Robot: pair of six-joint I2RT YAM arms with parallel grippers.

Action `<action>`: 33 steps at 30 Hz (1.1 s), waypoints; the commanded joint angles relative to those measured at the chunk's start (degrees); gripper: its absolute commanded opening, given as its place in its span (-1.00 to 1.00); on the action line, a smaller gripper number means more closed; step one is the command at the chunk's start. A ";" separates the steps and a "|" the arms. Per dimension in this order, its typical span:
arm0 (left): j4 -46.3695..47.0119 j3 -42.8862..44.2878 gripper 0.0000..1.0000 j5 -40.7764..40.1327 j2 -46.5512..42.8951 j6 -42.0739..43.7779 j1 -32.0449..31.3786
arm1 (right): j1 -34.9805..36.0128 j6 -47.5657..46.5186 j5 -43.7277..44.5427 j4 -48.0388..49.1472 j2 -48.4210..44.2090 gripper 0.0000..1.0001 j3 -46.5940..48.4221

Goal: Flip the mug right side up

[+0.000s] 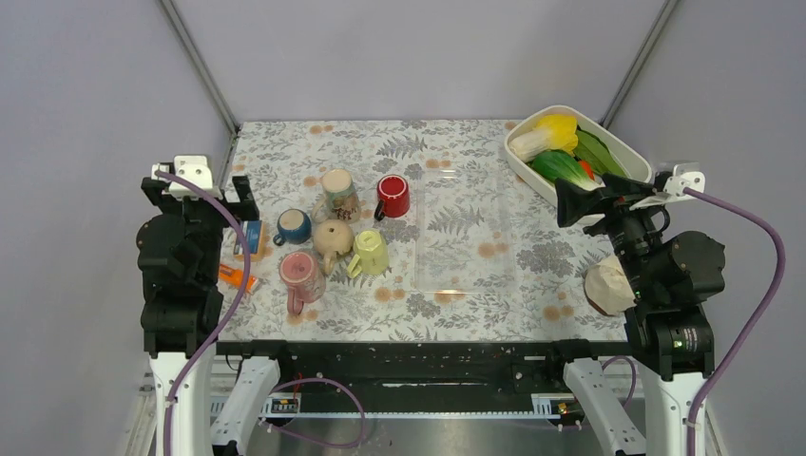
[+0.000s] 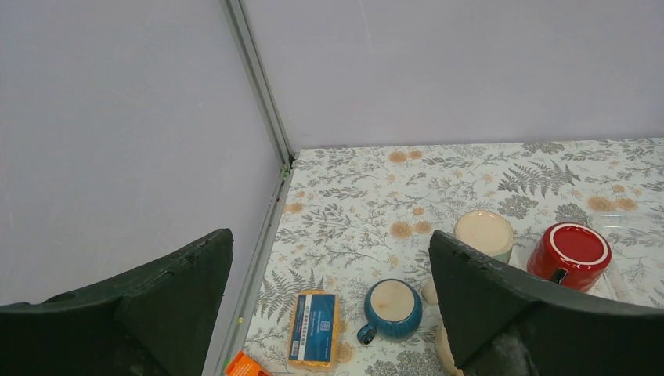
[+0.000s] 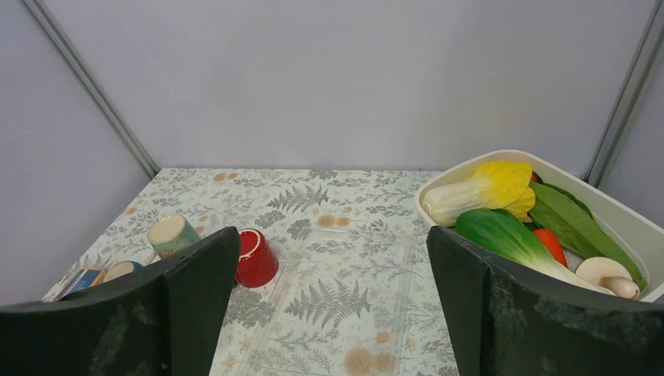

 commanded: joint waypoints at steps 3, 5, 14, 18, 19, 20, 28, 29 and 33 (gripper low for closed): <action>-0.57 1.64 0.98 -0.78 1.48 1.42 0.36 | -0.16 -0.72 1.61 0.52 1.13 0.97 0.48; -1.16 1.44 0.98 0.10 1.98 2.31 0.36 | -0.08 -3.18 -0.21 0.49 1.12 0.97 -0.29; -3.52 -4.49 0.98 4.77 2.66 8.00 0.36 | 0.57 -9.77 -14.35 0.22 1.90 0.97 -3.68; -6.37 -9.16 0.98 8.30 1.31 11.28 0.36 | 0.56 -9.48 -20.65 2.23 2.49 0.97 -6.44; -6.96 -10.56 0.98 9.32 0.86 11.96 0.36 | 0.56 -9.61 -22.19 2.56 2.49 0.97 -6.99; -7.45 -11.93 0.98 9.84 0.52 12.42 0.36 | 0.58 -9.68 -23.99 2.69 2.61 0.97 -7.44; -8.45 -16.88 0.98 12.01 1.99 14.23 0.36 | 0.56 -10.40 -26.69 4.04 2.89 0.97 -9.79; -8.79 -17.09 0.98 11.60 2.50 14.58 0.36 | 0.56 -10.62 -26.44 4.02 2.97 0.97 -9.94; -13.48 -16.90 0.98 10.24 3.65 15.28 0.36 | 0.56 -11.26 -25.01 4.05 3.24 0.97 -10.38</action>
